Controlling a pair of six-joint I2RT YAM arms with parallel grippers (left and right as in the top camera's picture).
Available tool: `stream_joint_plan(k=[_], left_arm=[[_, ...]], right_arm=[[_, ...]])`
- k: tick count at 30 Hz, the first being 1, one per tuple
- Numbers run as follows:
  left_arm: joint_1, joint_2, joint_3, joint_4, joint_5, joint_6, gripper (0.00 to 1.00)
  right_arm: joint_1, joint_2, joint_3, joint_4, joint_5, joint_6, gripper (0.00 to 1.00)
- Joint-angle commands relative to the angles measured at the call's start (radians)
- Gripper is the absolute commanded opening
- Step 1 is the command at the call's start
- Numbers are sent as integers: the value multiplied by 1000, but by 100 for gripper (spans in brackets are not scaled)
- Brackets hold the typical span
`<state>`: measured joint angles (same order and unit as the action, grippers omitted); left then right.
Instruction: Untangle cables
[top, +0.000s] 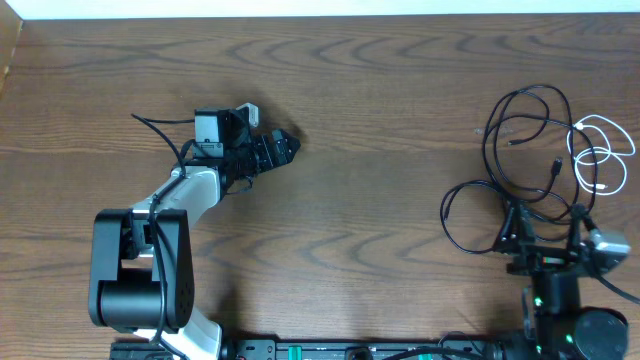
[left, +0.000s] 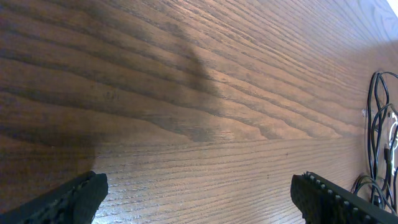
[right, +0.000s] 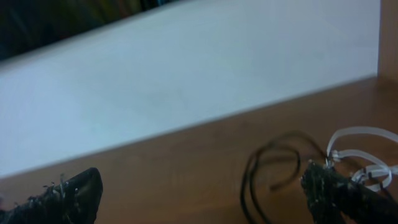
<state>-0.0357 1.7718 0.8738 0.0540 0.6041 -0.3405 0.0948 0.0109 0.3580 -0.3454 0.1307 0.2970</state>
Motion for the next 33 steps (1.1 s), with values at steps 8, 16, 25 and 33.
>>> stream_joint_plan(k=[8, 16, 25, 33], left_arm=[[-2, -6, -4, 1, 6, 6, 100], [-2, -6, -4, 0, 6, 6, 100], [-2, -6, -4, 1, 6, 5, 100], [-2, -6, -4, 1, 6, 6, 100]], right_arm=[[-5, -6, -154, 97, 5, 5, 99], [-5, -6, -305, 536, 5, 6, 99], [-5, -6, -353, 524, 5, 5, 99], [-5, -6, -352, 284, -10, 2, 99]])
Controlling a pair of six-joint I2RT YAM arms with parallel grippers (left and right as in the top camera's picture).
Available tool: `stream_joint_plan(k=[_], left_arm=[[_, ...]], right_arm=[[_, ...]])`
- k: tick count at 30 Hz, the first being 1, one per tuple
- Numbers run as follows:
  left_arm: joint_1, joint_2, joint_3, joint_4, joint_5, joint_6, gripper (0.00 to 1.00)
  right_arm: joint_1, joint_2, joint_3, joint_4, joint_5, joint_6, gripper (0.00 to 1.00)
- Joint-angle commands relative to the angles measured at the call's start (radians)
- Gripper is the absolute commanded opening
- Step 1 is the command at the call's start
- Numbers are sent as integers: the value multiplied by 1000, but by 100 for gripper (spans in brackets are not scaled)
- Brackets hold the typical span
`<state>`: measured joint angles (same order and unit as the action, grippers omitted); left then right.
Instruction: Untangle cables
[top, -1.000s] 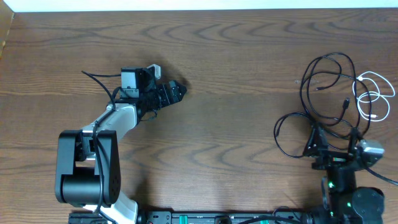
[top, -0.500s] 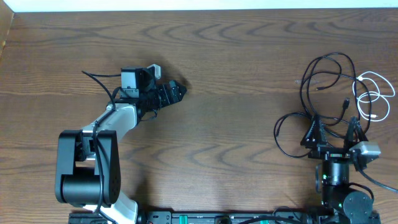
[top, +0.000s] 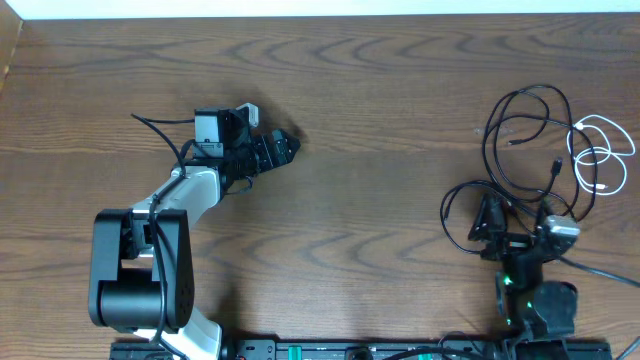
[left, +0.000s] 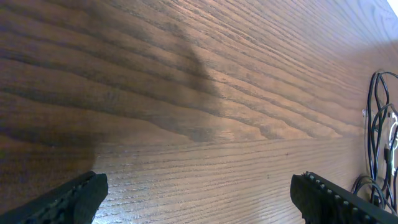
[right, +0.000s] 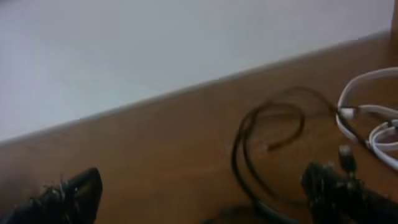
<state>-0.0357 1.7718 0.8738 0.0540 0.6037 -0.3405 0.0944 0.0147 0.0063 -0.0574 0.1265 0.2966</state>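
Note:
A tangle of black cables (top: 520, 130) lies at the right of the table, with a white cable (top: 597, 155) looped into its right side. My right gripper (top: 510, 218) is open at the near edge of the tangle, over its lower loops. The right wrist view (right: 199, 208) shows a black cable loop (right: 267, 124) ahead between the spread fingers and the white cable (right: 367, 115) at the right. My left gripper (top: 280, 148) is far off at the left, open over bare wood (left: 199, 208). From there the cables (left: 379, 118) show only at the right edge.
The brown wooden table (top: 380, 200) runs to a white wall at the back. The left arm's base (top: 135, 270) stands at the front left. A black rail runs along the front edge.
My right arm has shifted left and toward the tangle, and its wrist camera now looks lower at the black loop and white cable. The left arm has not moved.

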Motion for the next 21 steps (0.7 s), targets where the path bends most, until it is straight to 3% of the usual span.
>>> stream_joint_plan(k=[1, 21], left_arm=[[-2, -6, -4, 1, 6, 6, 100], [-2, -6, -4, 0, 6, 6, 100]], right_arm=[[-5, -10, -1, -8, -8, 3, 99], [-31, -10, -1, -7, -6, 2, 99]])
